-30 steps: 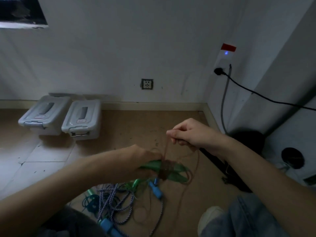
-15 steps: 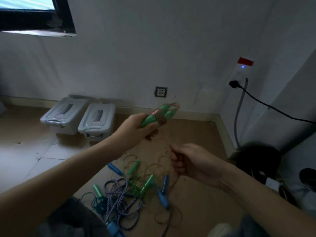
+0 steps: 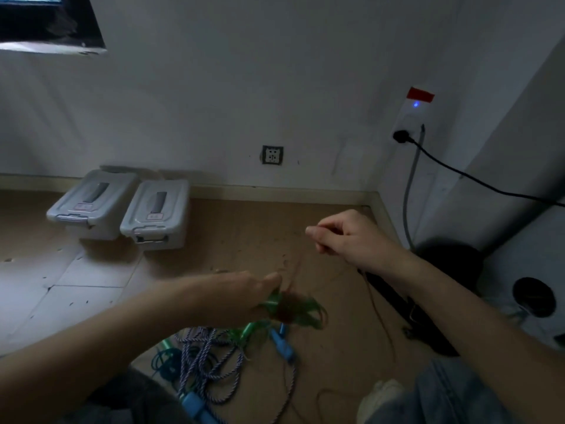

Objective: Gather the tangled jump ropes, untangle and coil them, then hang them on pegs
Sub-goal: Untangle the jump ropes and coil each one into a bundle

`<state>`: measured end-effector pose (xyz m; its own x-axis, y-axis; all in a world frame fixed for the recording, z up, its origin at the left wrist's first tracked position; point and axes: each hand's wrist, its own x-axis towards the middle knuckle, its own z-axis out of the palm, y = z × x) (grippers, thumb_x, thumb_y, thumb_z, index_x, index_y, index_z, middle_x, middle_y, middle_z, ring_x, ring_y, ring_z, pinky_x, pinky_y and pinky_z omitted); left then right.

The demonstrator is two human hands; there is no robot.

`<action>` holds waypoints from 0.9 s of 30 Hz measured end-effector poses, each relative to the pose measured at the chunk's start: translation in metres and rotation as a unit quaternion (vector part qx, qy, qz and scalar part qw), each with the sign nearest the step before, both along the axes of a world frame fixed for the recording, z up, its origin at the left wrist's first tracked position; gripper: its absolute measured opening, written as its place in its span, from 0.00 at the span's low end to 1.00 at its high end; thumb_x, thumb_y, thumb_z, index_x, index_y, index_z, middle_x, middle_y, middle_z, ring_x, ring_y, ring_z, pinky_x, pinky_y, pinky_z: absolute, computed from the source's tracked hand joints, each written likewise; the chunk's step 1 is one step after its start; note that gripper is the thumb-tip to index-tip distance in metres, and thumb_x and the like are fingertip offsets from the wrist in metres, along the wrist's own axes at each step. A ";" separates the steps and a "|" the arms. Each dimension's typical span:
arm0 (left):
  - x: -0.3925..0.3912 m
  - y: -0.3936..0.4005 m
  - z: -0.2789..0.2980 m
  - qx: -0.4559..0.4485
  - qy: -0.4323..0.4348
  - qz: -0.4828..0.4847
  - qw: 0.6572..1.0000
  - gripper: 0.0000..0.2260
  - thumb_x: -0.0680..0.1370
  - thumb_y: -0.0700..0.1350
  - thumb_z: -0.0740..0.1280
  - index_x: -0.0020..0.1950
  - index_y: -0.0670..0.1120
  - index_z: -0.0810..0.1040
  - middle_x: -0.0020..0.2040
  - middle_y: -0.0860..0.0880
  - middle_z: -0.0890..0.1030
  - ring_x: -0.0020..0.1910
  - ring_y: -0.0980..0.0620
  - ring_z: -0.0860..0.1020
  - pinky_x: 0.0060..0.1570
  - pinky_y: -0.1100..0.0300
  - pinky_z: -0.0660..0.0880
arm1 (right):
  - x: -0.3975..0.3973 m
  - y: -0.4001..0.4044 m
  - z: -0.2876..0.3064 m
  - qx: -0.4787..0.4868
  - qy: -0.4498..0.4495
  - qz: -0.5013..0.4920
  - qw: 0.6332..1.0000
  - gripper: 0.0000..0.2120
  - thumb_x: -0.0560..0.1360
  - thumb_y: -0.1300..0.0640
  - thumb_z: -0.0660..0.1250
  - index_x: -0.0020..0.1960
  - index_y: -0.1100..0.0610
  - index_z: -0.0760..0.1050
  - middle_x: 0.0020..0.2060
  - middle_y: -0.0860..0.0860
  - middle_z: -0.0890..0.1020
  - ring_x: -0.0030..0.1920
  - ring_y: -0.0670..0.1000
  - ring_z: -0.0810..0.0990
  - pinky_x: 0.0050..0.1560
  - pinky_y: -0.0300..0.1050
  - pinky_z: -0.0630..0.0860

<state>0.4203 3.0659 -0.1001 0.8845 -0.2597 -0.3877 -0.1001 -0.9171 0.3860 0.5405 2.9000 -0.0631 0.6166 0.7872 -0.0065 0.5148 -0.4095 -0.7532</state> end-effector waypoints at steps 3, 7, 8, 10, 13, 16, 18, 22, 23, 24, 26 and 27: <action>-0.005 -0.006 0.021 -0.113 -0.006 -0.044 0.993 0.06 0.79 0.46 0.60 0.53 0.55 0.66 0.45 0.54 0.77 0.42 0.59 0.78 0.40 0.64 0.78 | 0.009 -0.002 -0.006 -0.024 0.001 -0.041 0.999 0.19 0.76 0.48 0.65 0.26 0.51 0.74 0.20 0.44 0.68 0.22 0.43 0.64 0.27 0.37 0.62; -0.003 0.011 0.046 -0.318 -0.086 0.042 0.943 0.07 0.76 0.39 0.63 0.50 0.51 0.71 0.42 0.55 0.80 0.41 0.60 0.80 0.37 0.70 0.75 | 0.008 -0.002 -0.017 -0.024 0.126 -0.031 0.991 0.11 0.69 0.51 0.72 0.30 0.52 0.76 0.23 0.47 0.72 0.25 0.47 0.68 0.25 0.36 0.63; -0.003 0.016 0.046 -0.352 -0.104 0.074 0.927 0.06 0.76 0.38 0.63 0.50 0.48 0.72 0.42 0.55 0.81 0.40 0.59 0.80 0.38 0.70 0.75 | 0.004 -0.001 -0.019 -0.027 0.145 -0.018 0.989 0.12 0.70 0.51 0.71 0.30 0.51 0.76 0.21 0.43 0.72 0.24 0.45 0.67 0.23 0.34 0.62; 0.001 0.024 0.038 -0.381 -0.137 0.150 0.902 0.04 0.75 0.39 0.64 0.49 0.45 0.73 0.41 0.53 0.82 0.40 0.58 0.81 0.38 0.68 0.76 | -0.004 0.004 -0.024 -0.035 0.177 0.022 0.983 0.18 0.74 0.46 0.66 0.26 0.49 0.74 0.20 0.42 0.69 0.21 0.42 0.65 0.22 0.33 0.62; 0.013 0.035 0.022 -0.365 -0.180 0.262 0.875 0.03 0.74 0.40 0.65 0.45 0.46 0.72 0.38 0.49 0.82 0.37 0.58 0.81 0.38 0.63 0.77 | -0.014 0.010 -0.029 0.015 0.251 0.045 0.967 0.24 0.80 0.49 0.57 0.24 0.51 0.67 0.20 0.43 0.66 0.21 0.43 0.62 0.24 0.35 0.63; 0.024 0.037 0.008 -0.275 -0.229 0.320 0.877 0.06 0.75 0.42 0.66 0.42 0.49 0.70 0.35 0.53 0.80 0.31 0.64 0.79 0.35 0.66 0.74 | -0.021 0.011 -0.025 0.042 0.293 0.055 0.954 0.22 0.81 0.50 0.54 0.28 0.52 0.65 0.20 0.44 0.63 0.22 0.44 0.60 0.24 0.36 0.60; 0.027 0.037 0.004 -0.189 -0.255 0.335 0.887 0.07 0.76 0.45 0.65 0.41 0.50 0.69 0.33 0.54 0.79 0.29 0.66 0.76 0.28 0.74 0.69 | -0.024 0.009 -0.020 0.027 0.294 0.084 0.952 0.21 0.79 0.48 0.57 0.28 0.51 0.66 0.22 0.43 0.64 0.23 0.44 0.60 0.25 0.36 0.60; 0.023 0.031 0.001 -0.083 -0.215 0.322 0.918 0.07 0.77 0.46 0.64 0.41 0.48 0.68 0.36 0.53 0.77 0.32 0.59 0.76 0.28 0.73 0.71 | -0.032 0.007 -0.010 -0.046 0.214 0.146 0.965 0.16 0.78 0.51 0.62 0.31 0.52 0.69 0.22 0.41 0.69 0.23 0.41 0.65 0.26 0.34 0.64; 0.022 0.025 -0.003 -0.048 -0.186 0.293 0.936 0.07 0.77 0.46 0.64 0.43 0.47 0.68 0.38 0.52 0.77 0.34 0.55 0.78 0.33 0.68 0.74 | -0.033 0.008 -0.007 -0.059 0.194 0.154 0.967 0.16 0.78 0.51 0.61 0.32 0.52 0.70 0.23 0.41 0.70 0.23 0.40 0.66 0.26 0.33 0.65; 0.020 0.018 -0.007 -0.023 -0.155 0.264 0.952 0.06 0.77 0.46 0.64 0.45 0.46 0.69 0.40 0.51 0.77 0.37 0.53 0.78 0.37 0.64 0.76 | -0.033 0.010 -0.005 -0.069 0.163 0.154 0.972 0.15 0.78 0.51 0.61 0.33 0.51 0.72 0.23 0.42 0.71 0.24 0.39 0.67 0.25 0.32 0.65; 0.015 0.007 -0.010 -0.004 -0.111 0.217 0.970 0.05 0.77 0.47 0.64 0.49 0.47 0.71 0.41 0.52 0.76 0.40 0.53 0.78 0.40 0.63 0.77 | -0.025 0.012 -0.002 -0.070 0.065 0.120 0.988 0.16 0.78 0.50 0.60 0.33 0.50 0.74 0.25 0.43 0.73 0.24 0.39 0.68 0.27 0.31 0.65; 0.013 0.004 -0.008 -0.004 -0.104 0.198 0.975 0.05 0.77 0.47 0.64 0.50 0.47 0.72 0.41 0.53 0.76 0.40 0.54 0.78 0.40 0.64 0.76 | -0.020 0.011 -0.001 -0.064 0.025 0.095 0.993 0.17 0.78 0.50 0.60 0.32 0.49 0.73 0.26 0.44 0.73 0.25 0.39 0.68 0.29 0.33 0.66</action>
<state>0.4329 3.0702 -0.1081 0.9754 0.1159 -0.1878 0.1841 -0.8966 0.4027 0.5207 2.9108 -0.0639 0.4535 0.8801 -0.1405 0.5556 -0.4024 -0.7276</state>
